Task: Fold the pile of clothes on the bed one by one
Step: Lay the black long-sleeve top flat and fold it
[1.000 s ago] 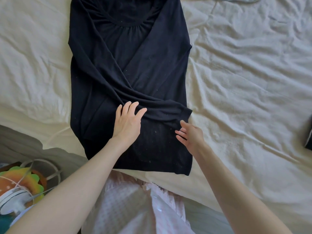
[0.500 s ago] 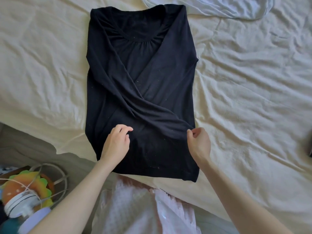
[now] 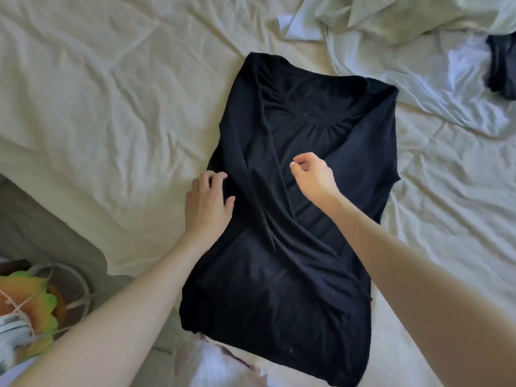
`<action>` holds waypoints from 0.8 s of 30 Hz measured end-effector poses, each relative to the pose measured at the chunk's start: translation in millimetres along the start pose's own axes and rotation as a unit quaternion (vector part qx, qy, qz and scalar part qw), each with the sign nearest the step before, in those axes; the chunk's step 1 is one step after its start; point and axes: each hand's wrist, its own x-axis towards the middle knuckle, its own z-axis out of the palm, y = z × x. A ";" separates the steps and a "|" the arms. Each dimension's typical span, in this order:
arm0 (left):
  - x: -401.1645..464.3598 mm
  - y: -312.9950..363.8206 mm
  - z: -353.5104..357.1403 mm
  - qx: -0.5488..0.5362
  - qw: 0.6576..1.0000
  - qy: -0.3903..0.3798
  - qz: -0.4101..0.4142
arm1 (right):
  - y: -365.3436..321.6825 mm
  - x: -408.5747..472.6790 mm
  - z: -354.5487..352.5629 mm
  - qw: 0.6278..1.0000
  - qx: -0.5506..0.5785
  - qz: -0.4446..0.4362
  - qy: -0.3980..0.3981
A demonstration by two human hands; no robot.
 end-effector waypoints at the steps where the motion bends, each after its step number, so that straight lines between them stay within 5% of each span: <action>1: 8.6 1.3 3.8 0.002 1.000 0.000 -0.008 | -11.3 13.8 2.0 1.000 -0.001 0.001 -0.001; 11: 86.1 -32.2 -1.2 -0.151 0.987 0.048 -0.040 | -105.1 119.9 15.4 0.999 -0.018 -0.041 0.006; 16: 107.1 -34.7 2.0 -0.112 0.993 0.038 -0.020 | -138.6 165.0 33.4 0.998 -0.036 -0.034 0.029; 20: 110.3 -36.5 -2.1 -0.163 0.983 0.062 -0.060 | -157.2 185.0 31.8 0.996 0.059 0.040 0.058; 24: 107.8 -53.6 -12.3 -0.343 0.921 0.057 -0.175 | -162.6 194.7 24.0 0.974 0.198 0.095 0.055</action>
